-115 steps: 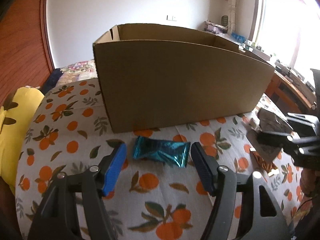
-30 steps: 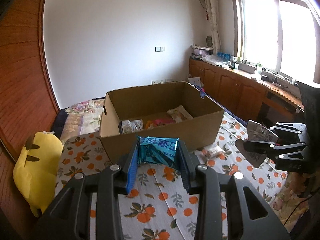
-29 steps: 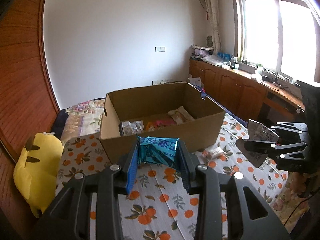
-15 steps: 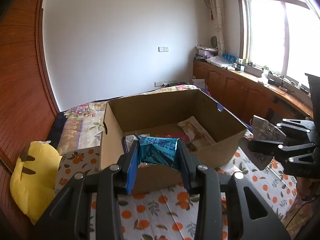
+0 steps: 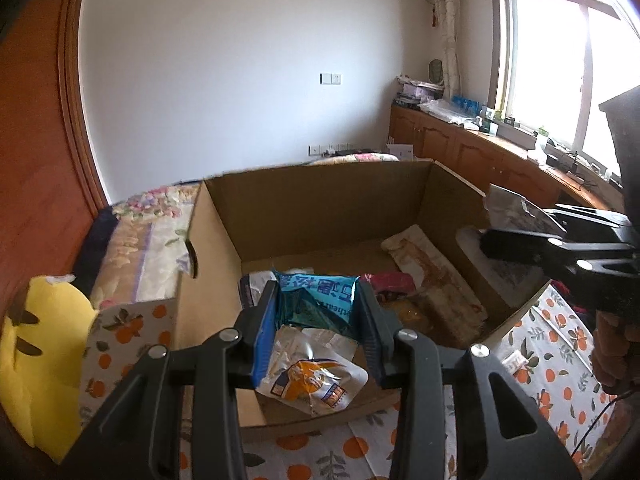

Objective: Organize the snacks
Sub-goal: 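Carry the teal candy and white wrapper to the box, opening the left gripper over it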

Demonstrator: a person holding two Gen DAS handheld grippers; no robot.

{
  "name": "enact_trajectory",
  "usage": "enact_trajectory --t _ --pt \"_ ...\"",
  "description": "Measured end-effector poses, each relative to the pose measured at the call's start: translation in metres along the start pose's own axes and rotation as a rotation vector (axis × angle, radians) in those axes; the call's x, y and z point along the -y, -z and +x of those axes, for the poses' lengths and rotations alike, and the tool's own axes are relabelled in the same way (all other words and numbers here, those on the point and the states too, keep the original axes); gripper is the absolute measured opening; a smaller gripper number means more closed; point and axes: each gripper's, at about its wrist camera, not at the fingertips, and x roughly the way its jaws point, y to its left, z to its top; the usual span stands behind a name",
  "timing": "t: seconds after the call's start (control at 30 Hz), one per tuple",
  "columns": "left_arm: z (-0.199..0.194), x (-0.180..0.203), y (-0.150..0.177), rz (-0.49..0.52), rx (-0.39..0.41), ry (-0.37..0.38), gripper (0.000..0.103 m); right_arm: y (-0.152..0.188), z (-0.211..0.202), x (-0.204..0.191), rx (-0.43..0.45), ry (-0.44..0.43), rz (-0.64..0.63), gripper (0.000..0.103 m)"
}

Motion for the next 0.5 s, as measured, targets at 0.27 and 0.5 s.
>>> enact_trajectory --t 0.27,0.5 --pt "0.008 0.002 0.009 0.014 -0.006 0.026 0.045 0.01 0.04 0.006 -0.059 0.007 0.006 0.037" --pt "0.005 0.004 0.009 0.001 -0.012 0.038 0.049 0.016 0.05 0.01 -0.086 0.011 0.02 0.039"
